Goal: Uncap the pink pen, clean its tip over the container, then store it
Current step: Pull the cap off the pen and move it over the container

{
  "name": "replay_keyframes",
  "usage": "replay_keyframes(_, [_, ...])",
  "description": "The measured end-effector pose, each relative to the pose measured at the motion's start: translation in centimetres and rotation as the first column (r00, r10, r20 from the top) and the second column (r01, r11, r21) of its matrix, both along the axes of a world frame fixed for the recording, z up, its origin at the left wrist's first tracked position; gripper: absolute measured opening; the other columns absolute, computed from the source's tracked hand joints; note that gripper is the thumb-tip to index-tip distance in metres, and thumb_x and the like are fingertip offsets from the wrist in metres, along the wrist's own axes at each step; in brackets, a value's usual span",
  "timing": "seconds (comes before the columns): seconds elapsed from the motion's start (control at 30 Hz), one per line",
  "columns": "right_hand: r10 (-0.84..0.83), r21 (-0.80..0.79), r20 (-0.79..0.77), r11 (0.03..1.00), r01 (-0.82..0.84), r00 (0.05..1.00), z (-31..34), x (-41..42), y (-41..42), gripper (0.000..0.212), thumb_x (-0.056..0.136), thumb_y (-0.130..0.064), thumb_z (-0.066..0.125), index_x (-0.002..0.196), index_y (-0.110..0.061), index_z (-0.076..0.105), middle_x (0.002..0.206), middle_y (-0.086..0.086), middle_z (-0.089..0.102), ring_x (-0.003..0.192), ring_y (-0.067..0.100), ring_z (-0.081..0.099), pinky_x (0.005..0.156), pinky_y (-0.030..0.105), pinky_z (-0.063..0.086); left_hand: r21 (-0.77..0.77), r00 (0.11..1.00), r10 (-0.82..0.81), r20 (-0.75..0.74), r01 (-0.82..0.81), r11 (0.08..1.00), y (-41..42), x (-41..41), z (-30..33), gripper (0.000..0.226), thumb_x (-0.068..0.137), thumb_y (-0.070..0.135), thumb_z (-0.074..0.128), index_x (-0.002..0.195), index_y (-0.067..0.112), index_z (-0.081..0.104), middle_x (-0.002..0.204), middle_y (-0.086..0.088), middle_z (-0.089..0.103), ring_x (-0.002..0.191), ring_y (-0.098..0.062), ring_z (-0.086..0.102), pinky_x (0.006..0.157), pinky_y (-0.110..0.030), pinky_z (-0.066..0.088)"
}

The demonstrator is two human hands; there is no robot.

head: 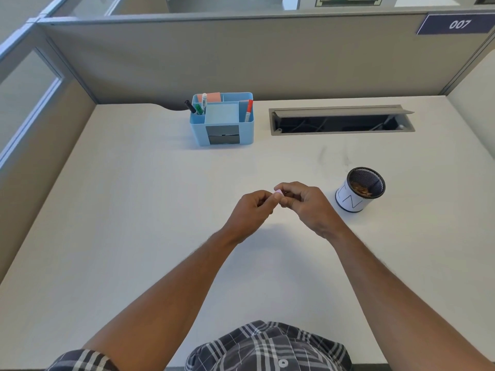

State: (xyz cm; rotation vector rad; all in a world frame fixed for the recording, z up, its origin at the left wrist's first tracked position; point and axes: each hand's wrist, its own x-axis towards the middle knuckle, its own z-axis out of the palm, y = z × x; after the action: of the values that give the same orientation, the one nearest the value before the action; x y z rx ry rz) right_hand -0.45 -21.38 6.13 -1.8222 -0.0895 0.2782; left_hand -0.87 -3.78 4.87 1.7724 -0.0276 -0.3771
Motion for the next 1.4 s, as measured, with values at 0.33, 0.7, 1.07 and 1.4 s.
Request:
replay_keyframes(0.33, [-0.263,0.121,-0.060,0.956,0.269,0.963,-0.2,-0.5,-3.1,0.022,0.097,-0.014,0.064,0.118,-0.013,0.069,0.098,-0.002,0.079,0.087,0.014,0.069,0.095,0.030,0.055,-0.084,0.996,-0.083,-0.038,0.080,0.993,-1.1,0.7,-0.4,0.026,0.099,0.017,0.057,0.123,0.023,0.065,0.110,-0.001,0.062,0.082,-0.013,0.056,0.078,-0.028,0.048])
replay_keyframes(0.7, [-0.499,0.101,-0.041,0.860,0.501,0.865,0.3,-1.1,-9.7,0.019,0.098,-0.013,0.062,0.115,-0.013,0.069,0.103,-0.003,0.078,0.088,0.014,0.072,0.086,0.019,0.052,0.023,0.996,-0.093,0.012,0.093,0.995,-9.0,3.8,1.8,0.029,0.092,0.028,0.069,0.115,0.012,0.062,0.102,-0.010,0.070,0.076,-0.016,0.061,0.066,-0.030,0.049])
replay_keyframes(1.07, [-0.676,0.033,-0.027,0.736,0.676,0.737,0.3,0.3,-16.8,0.008,0.091,-0.025,0.069,0.097,-0.030,0.073,0.101,-0.007,0.079,0.106,0.022,0.072,0.086,0.037,0.052,0.293,0.972,-0.177,0.156,0.125,0.948,-16.6,7.4,3.6,0.016,0.091,0.023,0.068,0.103,0.013,0.064,0.096,-0.004,0.070,0.068,-0.012,0.059,0.052,-0.018,0.047])
replay_keyframes(1.4, [-0.672,0.027,-0.045,0.739,0.673,0.740,-0.6,1.1,-18.2,0.015,0.094,-0.013,0.067,0.108,-0.015,0.072,0.099,0.000,0.078,0.099,0.021,0.072,0.091,0.035,0.053,0.579,0.856,-0.422,0.298,0.189,0.793,-19.4,8.9,4.1,0.025,0.092,0.027,0.069,0.114,0.015,0.071,0.112,-0.008,0.062,0.098,-0.020,0.057,0.068,-0.021,0.040])
